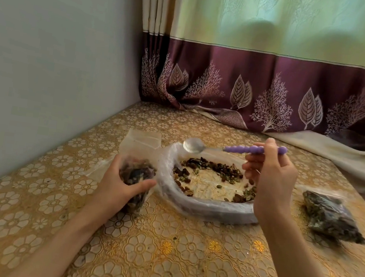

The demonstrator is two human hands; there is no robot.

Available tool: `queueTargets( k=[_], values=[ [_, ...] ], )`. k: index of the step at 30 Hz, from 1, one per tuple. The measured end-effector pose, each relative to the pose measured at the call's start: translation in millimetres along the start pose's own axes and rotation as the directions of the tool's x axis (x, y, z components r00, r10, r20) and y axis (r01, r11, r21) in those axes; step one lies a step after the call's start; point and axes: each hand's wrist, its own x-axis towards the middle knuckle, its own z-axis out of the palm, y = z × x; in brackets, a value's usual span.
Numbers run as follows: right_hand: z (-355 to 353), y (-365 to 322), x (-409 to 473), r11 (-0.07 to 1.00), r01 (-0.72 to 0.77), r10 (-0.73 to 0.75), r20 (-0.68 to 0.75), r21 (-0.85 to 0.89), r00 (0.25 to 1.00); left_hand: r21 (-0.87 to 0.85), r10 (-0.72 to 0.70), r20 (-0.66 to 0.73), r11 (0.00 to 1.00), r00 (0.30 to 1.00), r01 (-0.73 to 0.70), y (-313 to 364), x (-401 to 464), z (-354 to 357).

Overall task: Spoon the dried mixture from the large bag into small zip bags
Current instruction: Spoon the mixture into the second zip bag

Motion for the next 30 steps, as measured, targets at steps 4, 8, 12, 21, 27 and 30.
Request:
queueTargets(
  k=[4,8,12,21,27,30],
  values=[
    [-6,14,0,0.935,0.143,-0.121,0.086,-0.325,0.989,-0.052,0.005,-0.070,0.999,0.998,-0.008,3,0,-1],
    [-8,20,2,0.869,0.219,-0.190,0.110,-0.444,0.976,-0.055,0.054,-0.154,0.996,0.987,-0.063,3,0,2],
    [-9,24,3,0.846,0.226,-0.194,0.117,-0.484,0.974,-0.052,0.028,-0.150,0.998,0.988,-0.036,-2,2,1],
    [-6,39,1,0.910,-0.235,0.261,0.033,-0.342,0.965,-0.067,-0.028,0.045,0.997,0.999,0.031,2,0,0],
    [-11,33,5,0.905,-0.347,0.350,-0.034,-0.245,0.936,-0.205,-0.087,0.246,0.969,0.965,0.140,3,0,-6],
    [-14,32,9,0.904,-0.377,0.371,-0.066,-0.204,0.926,-0.219,-0.072,0.328,0.964,0.942,0.150,3,1,-10]
  ],
)
